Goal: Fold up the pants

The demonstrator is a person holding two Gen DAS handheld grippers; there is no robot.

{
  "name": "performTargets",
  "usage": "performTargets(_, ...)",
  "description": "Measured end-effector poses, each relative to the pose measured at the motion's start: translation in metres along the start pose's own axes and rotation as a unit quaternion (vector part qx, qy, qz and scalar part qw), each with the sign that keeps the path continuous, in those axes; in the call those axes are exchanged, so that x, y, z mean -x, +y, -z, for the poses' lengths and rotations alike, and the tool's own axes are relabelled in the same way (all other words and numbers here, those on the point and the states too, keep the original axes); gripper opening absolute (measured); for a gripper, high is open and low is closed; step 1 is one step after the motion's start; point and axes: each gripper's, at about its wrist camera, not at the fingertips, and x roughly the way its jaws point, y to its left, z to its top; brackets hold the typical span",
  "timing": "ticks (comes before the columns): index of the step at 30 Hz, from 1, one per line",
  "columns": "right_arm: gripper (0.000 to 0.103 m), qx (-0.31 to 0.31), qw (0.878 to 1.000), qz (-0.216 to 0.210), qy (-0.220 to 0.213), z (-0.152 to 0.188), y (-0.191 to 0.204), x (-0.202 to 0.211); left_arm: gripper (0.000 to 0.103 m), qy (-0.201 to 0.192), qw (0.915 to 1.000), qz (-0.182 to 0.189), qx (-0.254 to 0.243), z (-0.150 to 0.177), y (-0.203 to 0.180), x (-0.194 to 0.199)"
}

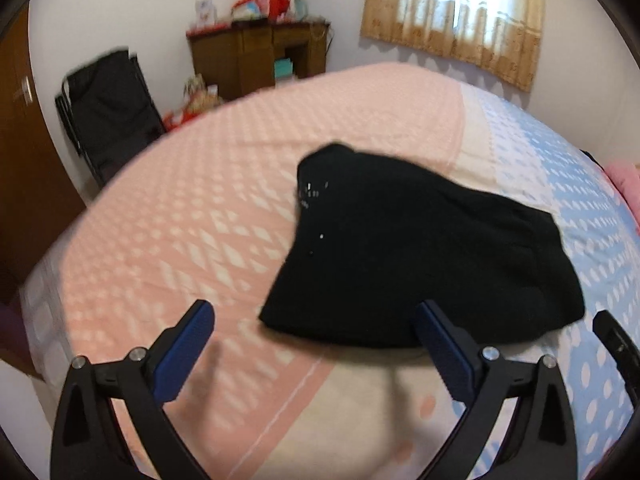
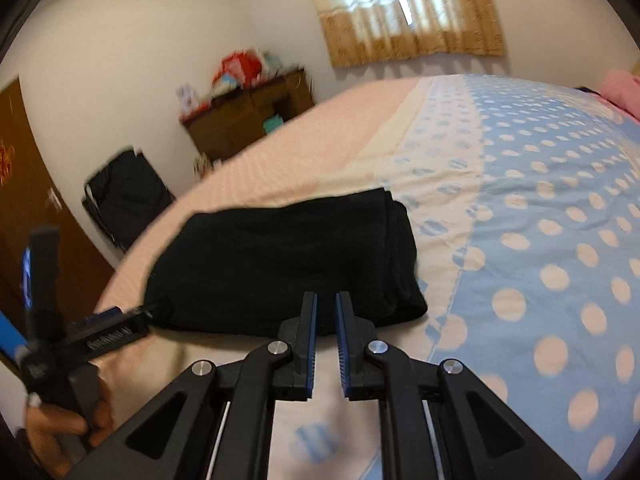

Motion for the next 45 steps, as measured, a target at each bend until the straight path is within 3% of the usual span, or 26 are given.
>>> performTargets(2, 0.035, -0.012, 1.0, -0.001, -0.007, 0.007, 0.005, 0.017, 0.102, -0.018, 0.9997, 0.005, -0.013, 0.007, -0.004, 0.018)
performTargets(3, 0.057, -0.016, 1.0, -0.002, -0.011, 0.011, 0.006, 0.023, 0.102, -0.023, 0.9996, 0.006, -0.017, 0.008, -0.004, 0.022)
performTargets(4, 0.072, -0.025, 0.999, 0.001, -0.024, 0.018, 0.007, 0.036, 0.102, -0.036, 0.999, 0.006, -0.025, 0.012, -0.005, 0.033)
performTargets(5, 0.073, -0.031, 0.999, 0.003, -0.034, 0.022, 0.007, 0.044, 0.102, -0.044, 0.9986, 0.005, -0.029, 0.015, -0.003, 0.041)
performTargets(12, 0.073, -0.036, 0.995, 0.022, -0.094, 0.048, 0.021, 0.1, 0.103, -0.077, 0.9962, 0.01, -0.04, 0.035, -0.006, 0.09)
performTargets(16, 0.073, -0.035, 0.986, 0.056, -0.152, 0.053, 0.03, 0.134, 0.103, -0.094, 0.9946, 0.021, -0.038, 0.043, -0.004, 0.108)
performTargets(23, 0.074, -0.02, 0.974, 0.065, -0.215, 0.055, 0.044, 0.17, 0.103, -0.135, 0.99, 0.011, -0.04, 0.047, -0.002, 0.135)
performTargets(31, 0.074, 0.0, 0.967, 0.077, -0.244, 0.057, 0.056, 0.18, 0.103, -0.155, 0.9871, 0.004, -0.039, 0.046, -0.001, 0.141)
performTargets(45, 0.074, -0.014, 0.968, 0.081, -0.236, 0.058, 0.048, 0.175, 0.103, -0.147, 0.9878, -0.005, -0.053, 0.047, -0.009, 0.136)
